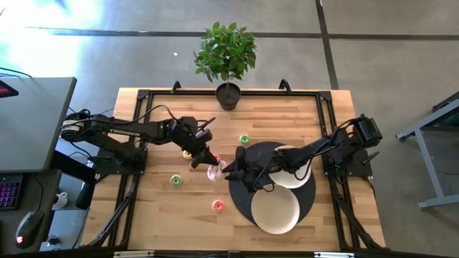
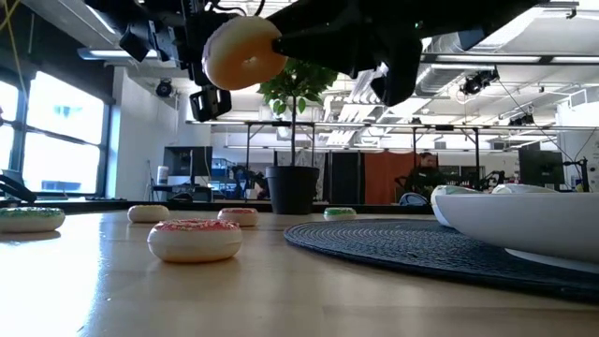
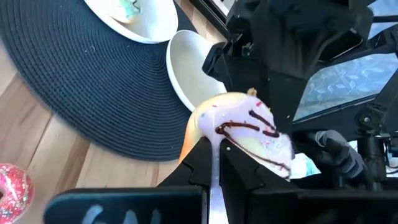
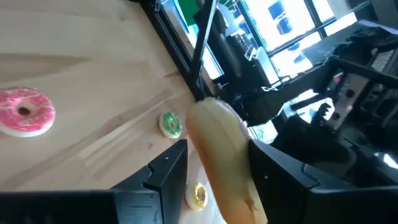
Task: Pick & Place donuts
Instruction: Put the big purple donut on the top white plate
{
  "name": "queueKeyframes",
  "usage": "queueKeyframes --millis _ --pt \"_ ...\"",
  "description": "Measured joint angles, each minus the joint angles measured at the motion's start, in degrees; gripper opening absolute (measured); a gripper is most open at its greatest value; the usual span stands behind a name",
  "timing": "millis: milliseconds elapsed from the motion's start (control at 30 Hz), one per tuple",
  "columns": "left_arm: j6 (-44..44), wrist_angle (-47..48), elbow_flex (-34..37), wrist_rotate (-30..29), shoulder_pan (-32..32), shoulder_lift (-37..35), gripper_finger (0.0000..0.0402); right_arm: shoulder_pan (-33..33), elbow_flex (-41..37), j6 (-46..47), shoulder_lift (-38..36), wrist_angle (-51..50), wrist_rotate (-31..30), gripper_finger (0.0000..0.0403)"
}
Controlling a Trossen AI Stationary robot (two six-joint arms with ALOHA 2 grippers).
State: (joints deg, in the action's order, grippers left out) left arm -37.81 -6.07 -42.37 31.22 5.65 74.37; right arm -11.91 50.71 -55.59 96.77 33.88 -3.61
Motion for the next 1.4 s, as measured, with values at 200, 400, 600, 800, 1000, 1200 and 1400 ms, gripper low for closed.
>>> queueKeyframes --millis 200,400,600,800,1000,1200,1400 --pt "-0.1 0.3 0.0 0.3 0.0 0.0 0.0012 0.3 0.0 -1.7 0.0 0.0 -0.8 0.0164" --pt "-0.2 0.2 0.0 1.3 0.0 0.0 0.0012 0.3 0.0 -2.5 0.0 1.0 -1.2 0.0155" --pt "0.3 0.2 0.0 -0.9 0.0 0.0 0.0012 0.3 0.0 -1.7 0.0 0.5 -2.2 0.0119" --pt "0.5 0.2 0.0 -2.2 0.0 0.0 0.0012 0.3 0.0 0.0 0.0 -3.0 -2.1 0.0056" --pt "0.8 0.3 0.0 -2.2 0.0 1.5 0.0012 0.3 0.0 1.5 0.0 -5.7 -2.5 0.0009" --pt "2.0 -0.2 0.0 -2.1 0.0 4.8 0.0012 0.1 0.0 1.7 0.0 -6.0 -2.5 0.002" --pt "2.0 -0.5 0.0 -0.4 0.0 6.7 0.0012 0.0 -0.1 2.9 0.0 -9.2 -2.4 0.0021"
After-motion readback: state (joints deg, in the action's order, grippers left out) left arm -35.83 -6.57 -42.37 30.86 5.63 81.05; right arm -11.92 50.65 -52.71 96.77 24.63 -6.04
